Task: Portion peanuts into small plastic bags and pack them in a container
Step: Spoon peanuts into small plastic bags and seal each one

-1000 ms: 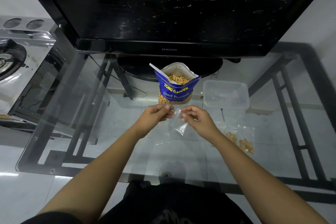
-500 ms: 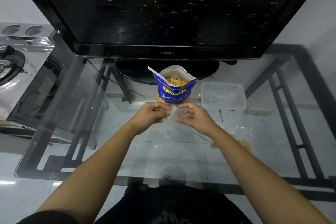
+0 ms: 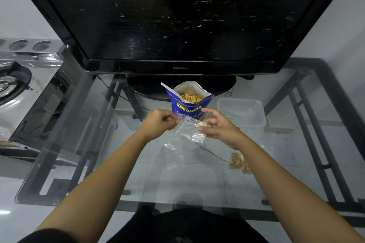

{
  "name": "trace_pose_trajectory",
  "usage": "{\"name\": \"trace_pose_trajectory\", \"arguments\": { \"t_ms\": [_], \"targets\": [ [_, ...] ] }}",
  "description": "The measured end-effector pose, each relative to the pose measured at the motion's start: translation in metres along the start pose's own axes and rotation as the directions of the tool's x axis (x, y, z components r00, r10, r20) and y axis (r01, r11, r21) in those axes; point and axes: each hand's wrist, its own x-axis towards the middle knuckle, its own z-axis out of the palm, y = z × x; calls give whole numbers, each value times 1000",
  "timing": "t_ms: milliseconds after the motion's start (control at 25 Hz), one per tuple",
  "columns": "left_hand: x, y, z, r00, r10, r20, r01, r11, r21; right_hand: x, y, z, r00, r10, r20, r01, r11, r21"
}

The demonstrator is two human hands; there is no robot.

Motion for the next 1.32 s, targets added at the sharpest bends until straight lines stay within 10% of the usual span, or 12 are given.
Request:
{"name": "trace_pose_trajectory", "arguments": {
  "t_ms": [320,440,600,1000,1200,1320],
  "targets": [
    [2,1,-9,997,-74,-22,68,980,-185,1,-14,-1,999,-44,-11,45,995,86],
    [0,7,-13,995,-82,-54,65,962,-265,-2,-21,6,944,-279,-178,181,886,-426],
    [-2,29,-14,999,-27,-47,14,962,-271,0,-32,32,874,-485,34,299,481,-824],
    [-1,42,-11,1000,-4,-4,3,934,-358,7,-28,45,756,-647,-103,346,527,-776],
    [22,31,-5,859,-264,-438,33,883,-468,9,-30,27,755,-601,-262,341,701,-627],
    [44,27,-11,849,-296,-438,132,921,-367,12,-30,15,785,-538,-307,300,764,-571]
  ]
}}
